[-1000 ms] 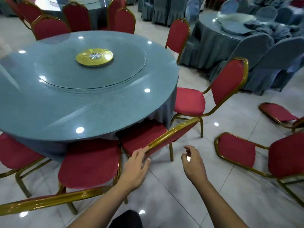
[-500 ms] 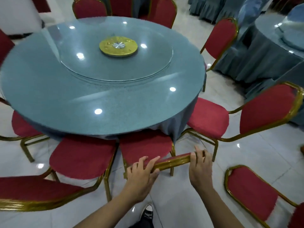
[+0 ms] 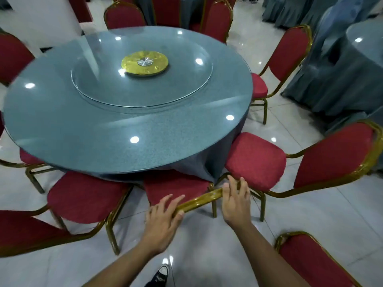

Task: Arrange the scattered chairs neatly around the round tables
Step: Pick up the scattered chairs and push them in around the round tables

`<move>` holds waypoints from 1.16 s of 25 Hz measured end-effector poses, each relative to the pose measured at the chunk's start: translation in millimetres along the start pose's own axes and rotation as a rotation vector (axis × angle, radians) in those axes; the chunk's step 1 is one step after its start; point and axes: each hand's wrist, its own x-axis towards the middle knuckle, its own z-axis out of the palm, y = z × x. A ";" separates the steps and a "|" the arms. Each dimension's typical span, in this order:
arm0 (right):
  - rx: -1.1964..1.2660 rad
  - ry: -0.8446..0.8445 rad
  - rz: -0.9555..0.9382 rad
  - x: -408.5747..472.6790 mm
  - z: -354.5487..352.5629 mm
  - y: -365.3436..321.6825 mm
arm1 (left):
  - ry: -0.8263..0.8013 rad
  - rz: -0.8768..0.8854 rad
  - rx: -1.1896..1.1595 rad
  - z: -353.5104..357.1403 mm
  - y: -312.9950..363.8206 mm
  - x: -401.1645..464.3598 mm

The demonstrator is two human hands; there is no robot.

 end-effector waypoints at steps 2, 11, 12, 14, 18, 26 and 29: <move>-0.029 -0.145 -0.072 7.9 -16.8 11.8 | 0.057 -0.070 0.018 2.1 12.7 -0.1; 0.234 -0.218 -0.226 13.8 -109.4 160.3 | 0.411 -0.309 0.099 45.1 179.9 27.5; 0.221 -0.185 -0.223 21.6 -122.4 178.8 | 0.422 -0.295 0.114 51.5 201.3 34.3; 0.205 -0.111 -0.239 40.3 -148.2 209.1 | 0.426 -0.208 0.120 67.7 239.9 48.7; 0.128 0.032 -0.283 90.9 -199.3 265.3 | 0.321 -0.029 -0.003 109.3 321.0 88.8; 0.085 0.123 -0.307 207.7 -296.1 357.0 | 0.256 0.049 -0.157 151.5 474.2 186.3; 0.067 0.153 -0.250 237.4 -323.9 386.4 | 0.246 0.108 -0.174 164.1 521.6 201.7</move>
